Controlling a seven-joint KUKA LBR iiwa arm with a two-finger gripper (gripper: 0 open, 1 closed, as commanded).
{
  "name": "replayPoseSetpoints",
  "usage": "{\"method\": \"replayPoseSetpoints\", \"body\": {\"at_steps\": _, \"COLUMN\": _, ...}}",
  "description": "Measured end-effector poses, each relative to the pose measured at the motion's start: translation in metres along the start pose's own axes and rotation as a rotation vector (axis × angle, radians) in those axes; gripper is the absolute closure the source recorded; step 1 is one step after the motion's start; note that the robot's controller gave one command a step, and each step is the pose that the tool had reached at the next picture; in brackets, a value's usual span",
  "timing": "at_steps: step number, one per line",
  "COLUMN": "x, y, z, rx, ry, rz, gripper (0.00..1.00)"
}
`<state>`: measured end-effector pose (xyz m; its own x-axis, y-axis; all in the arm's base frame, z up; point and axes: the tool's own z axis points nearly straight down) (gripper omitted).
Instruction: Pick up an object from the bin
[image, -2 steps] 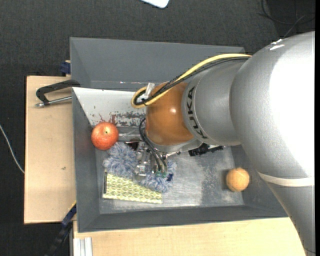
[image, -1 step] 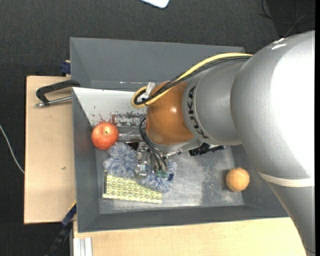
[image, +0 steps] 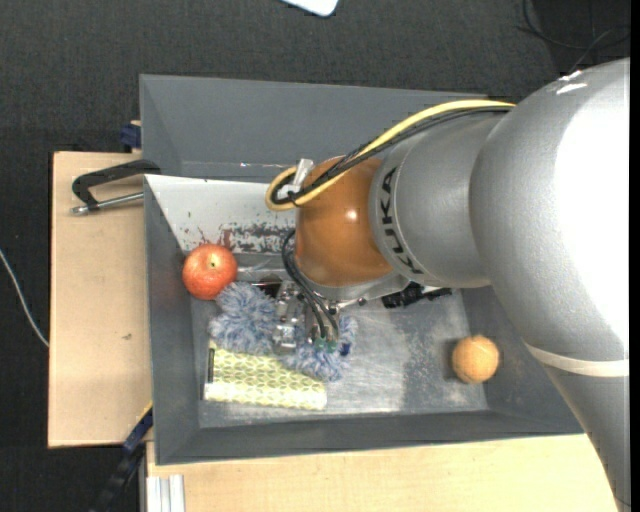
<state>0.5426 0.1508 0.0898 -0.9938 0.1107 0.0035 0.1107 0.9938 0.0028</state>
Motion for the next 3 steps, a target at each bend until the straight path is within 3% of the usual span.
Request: {"method": "replayPoseSetpoints", "body": {"at_steps": 3, "x": -0.002, "y": 0.0, "z": -0.039, "rx": -0.001, "ry": -0.008, "rz": 0.001, "gripper": 1.0}}
